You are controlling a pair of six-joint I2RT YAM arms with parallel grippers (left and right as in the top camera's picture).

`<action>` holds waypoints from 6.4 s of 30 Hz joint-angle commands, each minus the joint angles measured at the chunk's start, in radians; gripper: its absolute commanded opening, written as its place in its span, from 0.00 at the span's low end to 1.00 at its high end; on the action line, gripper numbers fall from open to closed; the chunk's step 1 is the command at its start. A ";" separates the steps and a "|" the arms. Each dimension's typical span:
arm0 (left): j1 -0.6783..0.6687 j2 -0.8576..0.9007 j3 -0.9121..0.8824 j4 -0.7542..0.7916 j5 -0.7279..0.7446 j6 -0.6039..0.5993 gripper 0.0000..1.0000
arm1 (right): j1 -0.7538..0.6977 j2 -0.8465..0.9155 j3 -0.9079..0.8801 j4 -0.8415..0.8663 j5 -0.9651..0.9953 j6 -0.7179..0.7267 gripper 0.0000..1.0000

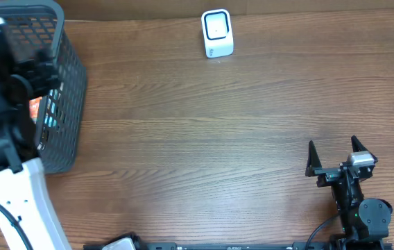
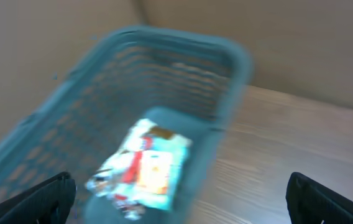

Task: Scan the item barcode
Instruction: 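Move the left gripper over the grey basket and reach into it, then grasp the Kleenex pack and green wipes pack with the left gripper, then lift the held packs out of the basket toward the table center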

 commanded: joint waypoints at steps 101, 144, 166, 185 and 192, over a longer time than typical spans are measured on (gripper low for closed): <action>0.332 0.779 0.342 -0.202 0.435 0.284 0.41 | -0.002 -0.011 -0.010 0.003 0.006 -0.001 1.00; -0.376 0.332 0.639 -0.587 0.314 0.011 0.38 | -0.002 -0.011 -0.010 0.003 0.006 -0.002 1.00; -1.089 0.332 -0.172 -0.008 0.204 -0.403 0.36 | -0.002 -0.011 -0.010 0.003 0.006 -0.001 1.00; -1.292 0.364 -0.579 0.368 0.099 -0.772 0.13 | -0.002 -0.011 -0.010 0.003 0.006 -0.001 1.00; -1.293 0.444 -0.579 0.383 0.093 -0.793 0.15 | -0.003 -0.011 -0.010 0.003 0.006 -0.002 1.00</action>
